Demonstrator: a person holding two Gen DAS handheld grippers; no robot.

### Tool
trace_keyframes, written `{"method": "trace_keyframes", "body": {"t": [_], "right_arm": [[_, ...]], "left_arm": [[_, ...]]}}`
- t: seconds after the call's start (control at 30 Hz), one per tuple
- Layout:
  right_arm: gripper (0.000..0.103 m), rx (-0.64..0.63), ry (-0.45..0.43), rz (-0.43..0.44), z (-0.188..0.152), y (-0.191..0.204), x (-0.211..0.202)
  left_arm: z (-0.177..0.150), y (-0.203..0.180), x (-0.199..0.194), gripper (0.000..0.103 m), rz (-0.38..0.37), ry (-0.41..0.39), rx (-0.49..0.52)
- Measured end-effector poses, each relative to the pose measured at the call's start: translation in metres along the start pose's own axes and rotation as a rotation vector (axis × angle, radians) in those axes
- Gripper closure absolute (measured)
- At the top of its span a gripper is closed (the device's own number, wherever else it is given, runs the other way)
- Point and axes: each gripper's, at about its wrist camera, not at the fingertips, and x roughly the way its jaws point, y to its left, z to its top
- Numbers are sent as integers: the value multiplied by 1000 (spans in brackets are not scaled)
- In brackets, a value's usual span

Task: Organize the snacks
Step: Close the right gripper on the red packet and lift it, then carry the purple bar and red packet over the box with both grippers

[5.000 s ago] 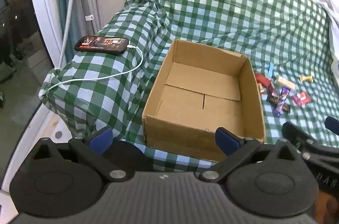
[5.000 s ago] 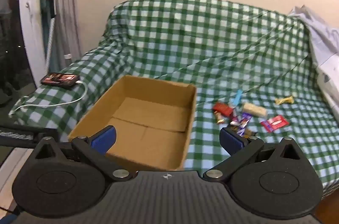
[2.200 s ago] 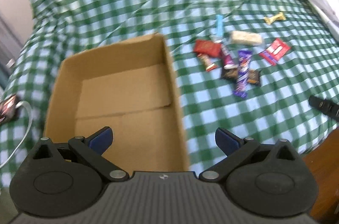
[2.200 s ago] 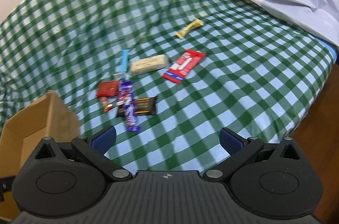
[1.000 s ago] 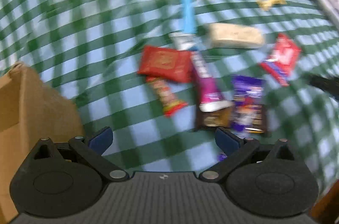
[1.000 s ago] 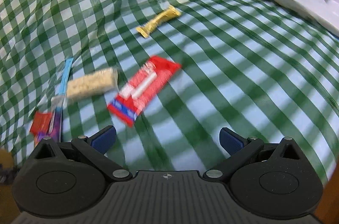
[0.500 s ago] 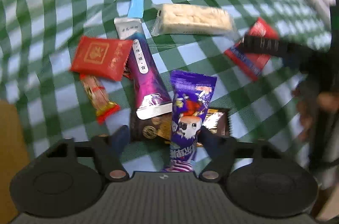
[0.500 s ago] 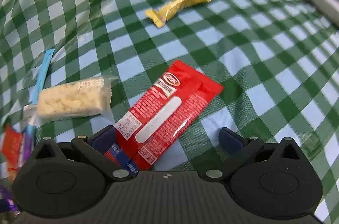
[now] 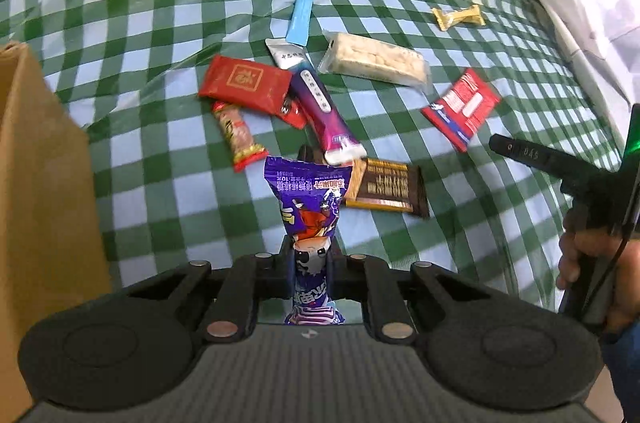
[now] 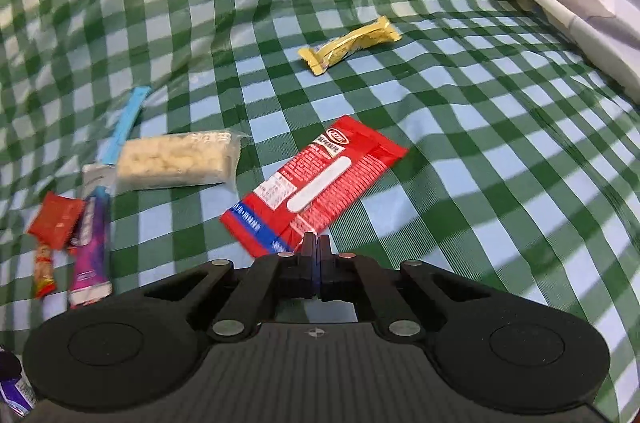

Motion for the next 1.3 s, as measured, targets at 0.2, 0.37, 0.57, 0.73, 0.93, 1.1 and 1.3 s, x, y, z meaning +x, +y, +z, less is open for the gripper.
{"method": "trace_keyframes", "body": {"t": [0.2,0.37,0.57,0.73,0.93,1.1,1.3], "right_arm": [[20,198,44,10,16,-11,1],[21,175,64,-18,47,4,35],[26,78,89,-159,48,26,79],[68,-18,26,-130,33,29,55],[70,66,-25,-98,0,3,-12],[70,151,-76,-15,-38,-2,-97],[69,95,-58,115,-81,34,-176]], "left_arm": [[-10,7,-3,88,34,-2,4],[-10,14,7,88,40,5,3],[-8,16,18,88,29,21,-4],[-12,15,6,88,23,17,-6],[-23,7,-35,88,0,-27,7],[-42,-4,-88,88,26,-90,34],[-76,9,-155,88,136,-96,-4]]}}
